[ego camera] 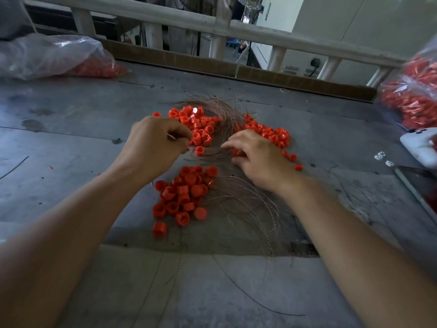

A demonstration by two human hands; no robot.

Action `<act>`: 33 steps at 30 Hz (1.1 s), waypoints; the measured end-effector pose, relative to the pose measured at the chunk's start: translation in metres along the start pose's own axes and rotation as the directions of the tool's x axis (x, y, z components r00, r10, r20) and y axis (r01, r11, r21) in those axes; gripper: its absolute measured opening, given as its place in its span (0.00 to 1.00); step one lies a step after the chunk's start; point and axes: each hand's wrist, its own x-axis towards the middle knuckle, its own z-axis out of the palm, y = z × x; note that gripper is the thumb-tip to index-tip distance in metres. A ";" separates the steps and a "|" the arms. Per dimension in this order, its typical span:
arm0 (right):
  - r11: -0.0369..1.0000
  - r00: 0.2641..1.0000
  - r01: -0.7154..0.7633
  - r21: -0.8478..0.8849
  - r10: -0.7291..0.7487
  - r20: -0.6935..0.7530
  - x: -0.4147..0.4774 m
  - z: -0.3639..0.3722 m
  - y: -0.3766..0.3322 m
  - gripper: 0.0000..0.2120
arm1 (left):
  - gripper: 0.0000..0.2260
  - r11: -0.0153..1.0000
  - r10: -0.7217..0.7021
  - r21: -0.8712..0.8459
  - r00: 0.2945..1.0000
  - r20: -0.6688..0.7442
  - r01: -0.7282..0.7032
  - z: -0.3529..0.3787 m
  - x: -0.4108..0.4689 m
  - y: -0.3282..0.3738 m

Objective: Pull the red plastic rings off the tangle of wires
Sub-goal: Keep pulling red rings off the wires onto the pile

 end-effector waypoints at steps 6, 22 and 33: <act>0.997 0.993 0.014 0.072 -0.005 -0.117 0.003 0.003 0.002 0.06 | 0.12 0.998 -0.039 -0.059 0.999 -0.005 0.038 -0.005 -0.003 0.003; 0.975 0.877 0.114 0.189 -0.010 -0.480 -0.003 -0.013 -0.009 0.05 | 0.12 0.975 0.014 -0.223 0.999 -0.034 -0.022 -0.017 -0.014 0.013; 0.964 0.844 0.155 0.214 -0.017 -0.536 -0.013 -0.022 -0.015 0.04 | 0.14 0.951 0.233 -0.226 0.970 0.072 -0.212 -0.019 -0.022 0.023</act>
